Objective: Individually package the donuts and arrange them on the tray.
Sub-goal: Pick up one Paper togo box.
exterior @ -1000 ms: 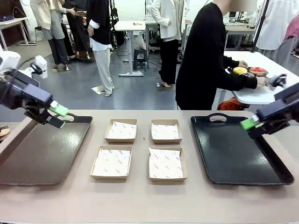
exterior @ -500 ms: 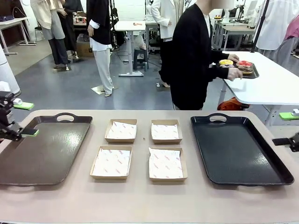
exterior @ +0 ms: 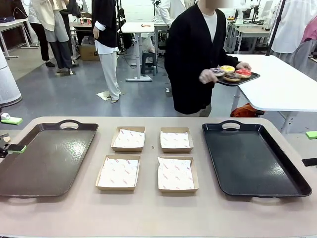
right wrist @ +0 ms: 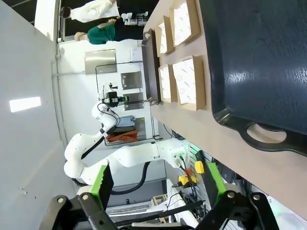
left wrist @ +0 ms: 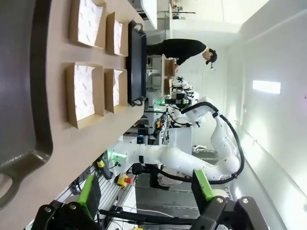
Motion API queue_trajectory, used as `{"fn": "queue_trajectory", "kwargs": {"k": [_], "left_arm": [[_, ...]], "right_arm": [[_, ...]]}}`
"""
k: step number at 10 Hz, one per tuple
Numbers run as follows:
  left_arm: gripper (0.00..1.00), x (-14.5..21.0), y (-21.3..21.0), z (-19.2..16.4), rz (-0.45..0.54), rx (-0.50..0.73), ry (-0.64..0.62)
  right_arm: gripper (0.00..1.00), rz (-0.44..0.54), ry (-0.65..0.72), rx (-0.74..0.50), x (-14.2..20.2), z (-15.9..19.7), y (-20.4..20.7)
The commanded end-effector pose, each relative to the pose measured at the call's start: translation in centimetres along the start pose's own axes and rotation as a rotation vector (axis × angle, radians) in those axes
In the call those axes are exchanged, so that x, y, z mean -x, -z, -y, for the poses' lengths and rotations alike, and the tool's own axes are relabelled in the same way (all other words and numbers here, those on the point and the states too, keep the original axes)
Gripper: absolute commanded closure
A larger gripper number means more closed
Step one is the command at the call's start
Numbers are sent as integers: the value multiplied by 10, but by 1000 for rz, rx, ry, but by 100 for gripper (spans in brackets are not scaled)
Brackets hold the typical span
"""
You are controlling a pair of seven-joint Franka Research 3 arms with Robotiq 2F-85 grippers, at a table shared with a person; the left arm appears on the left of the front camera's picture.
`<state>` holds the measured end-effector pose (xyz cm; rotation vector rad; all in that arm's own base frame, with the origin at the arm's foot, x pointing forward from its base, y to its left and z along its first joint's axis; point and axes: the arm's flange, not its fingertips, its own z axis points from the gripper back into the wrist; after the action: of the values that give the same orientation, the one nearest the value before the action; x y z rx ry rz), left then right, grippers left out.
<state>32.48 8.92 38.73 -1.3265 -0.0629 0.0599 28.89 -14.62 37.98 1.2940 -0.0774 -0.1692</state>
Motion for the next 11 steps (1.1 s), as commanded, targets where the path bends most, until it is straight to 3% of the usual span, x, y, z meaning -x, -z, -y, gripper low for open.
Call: {"fn": "queue_trajectory", "kwargs": {"k": [1,2,11], "left_arm": [[0,15,6,1,-16,-70,25],[0,0,0,0,0,0,0],[0,0,0,0,0,0,0]], "right_arm": [[0,-13,-26,2,0,-4,-1],[0,0,0,0,0,0,0],[0,0,0,0,0,0,0]]}}
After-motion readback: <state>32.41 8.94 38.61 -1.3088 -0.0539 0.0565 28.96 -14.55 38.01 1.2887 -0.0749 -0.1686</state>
